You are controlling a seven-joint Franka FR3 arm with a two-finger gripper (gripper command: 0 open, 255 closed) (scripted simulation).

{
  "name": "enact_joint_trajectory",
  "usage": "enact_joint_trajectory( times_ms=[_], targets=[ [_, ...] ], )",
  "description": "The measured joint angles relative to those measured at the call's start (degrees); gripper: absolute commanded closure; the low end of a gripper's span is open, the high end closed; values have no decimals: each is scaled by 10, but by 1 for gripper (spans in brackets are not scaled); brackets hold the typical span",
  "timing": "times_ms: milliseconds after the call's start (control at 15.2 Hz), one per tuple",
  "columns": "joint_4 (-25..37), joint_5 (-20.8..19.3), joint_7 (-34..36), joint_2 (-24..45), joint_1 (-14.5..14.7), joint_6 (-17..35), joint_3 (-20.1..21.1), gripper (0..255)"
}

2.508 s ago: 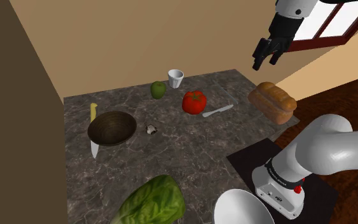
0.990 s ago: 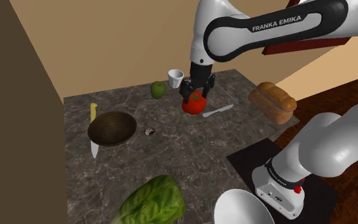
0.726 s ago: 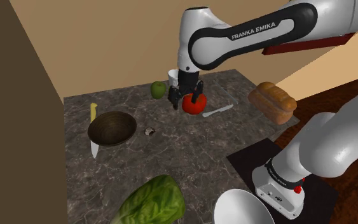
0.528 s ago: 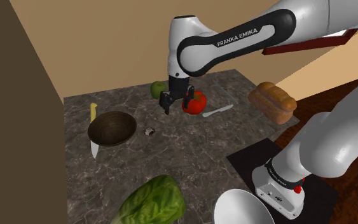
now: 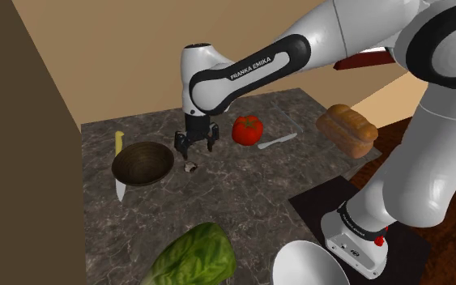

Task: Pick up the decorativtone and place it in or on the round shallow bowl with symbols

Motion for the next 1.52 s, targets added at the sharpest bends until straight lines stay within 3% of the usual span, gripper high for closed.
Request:
enact_joint_trajectory(
  times_ms=[330, 990, 1056, 1518],
  targets=[
    [20, -6, 12, 45, 13, 24, 2, 0],
    [5, -8, 14, 63, 17, 56, 1, 0],
    [5, -8, 14, 63, 17, 56, 1, 255],
    [5, -8, 14, 63, 17, 57, 1, 255]
  ],
)
